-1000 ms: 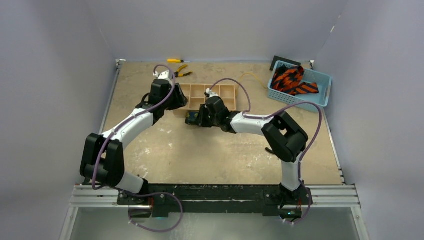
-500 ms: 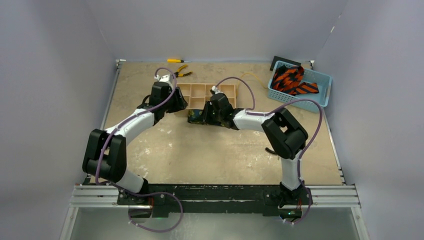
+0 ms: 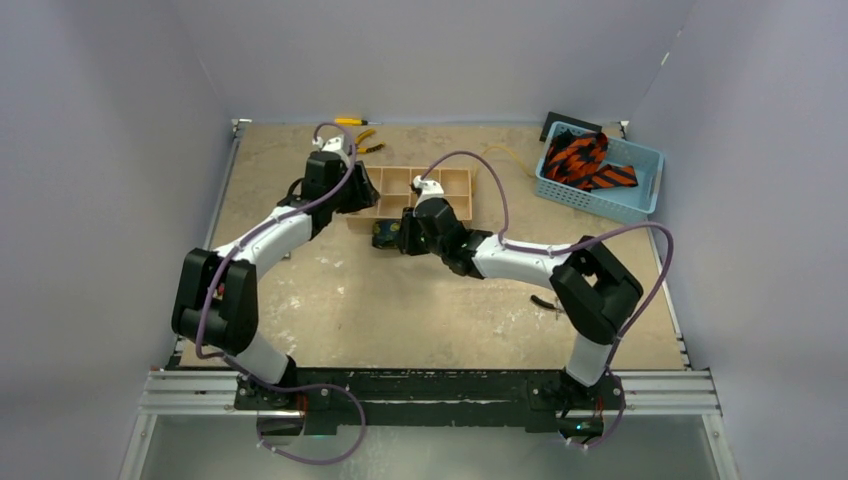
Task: Roll the ties
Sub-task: Roll the tie at the center of the board.
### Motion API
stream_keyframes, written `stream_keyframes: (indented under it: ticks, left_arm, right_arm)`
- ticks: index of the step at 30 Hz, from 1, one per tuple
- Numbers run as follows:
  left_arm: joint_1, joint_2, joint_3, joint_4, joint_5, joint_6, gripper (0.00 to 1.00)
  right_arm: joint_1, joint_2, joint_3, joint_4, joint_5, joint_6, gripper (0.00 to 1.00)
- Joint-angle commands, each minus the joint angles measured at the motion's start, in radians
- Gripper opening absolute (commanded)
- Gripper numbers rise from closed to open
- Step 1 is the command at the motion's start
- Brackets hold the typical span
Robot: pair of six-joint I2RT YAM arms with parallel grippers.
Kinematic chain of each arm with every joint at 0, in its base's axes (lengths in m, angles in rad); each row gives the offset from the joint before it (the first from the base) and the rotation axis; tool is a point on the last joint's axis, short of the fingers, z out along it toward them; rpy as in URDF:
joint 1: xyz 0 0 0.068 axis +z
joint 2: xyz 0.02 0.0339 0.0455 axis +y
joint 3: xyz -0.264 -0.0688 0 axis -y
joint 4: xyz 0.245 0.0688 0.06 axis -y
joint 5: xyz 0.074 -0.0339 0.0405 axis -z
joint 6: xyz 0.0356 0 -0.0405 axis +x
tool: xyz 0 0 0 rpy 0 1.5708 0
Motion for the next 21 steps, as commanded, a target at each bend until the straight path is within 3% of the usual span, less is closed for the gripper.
stream_keyframes:
  ticks: [1, 10, 21]
  left_arm:
    - [0.008, 0.063, 0.078, 0.062, 0.049, 0.019, 0.5]
    - [0.007, 0.177, 0.156, 0.099, 0.109, 0.033, 0.48]
    - [0.007, 0.227, 0.172, 0.07, 0.08, 0.059, 0.45]
  right_arm:
    - [0.064, 0.002, -0.028, 0.039, 0.105, -0.073, 0.24]
    - [0.131, 0.159, 0.048, -0.003, 0.126, -0.009, 0.17]
    - [0.058, 0.312, 0.28, -0.101, 0.184, 0.008, 0.15]
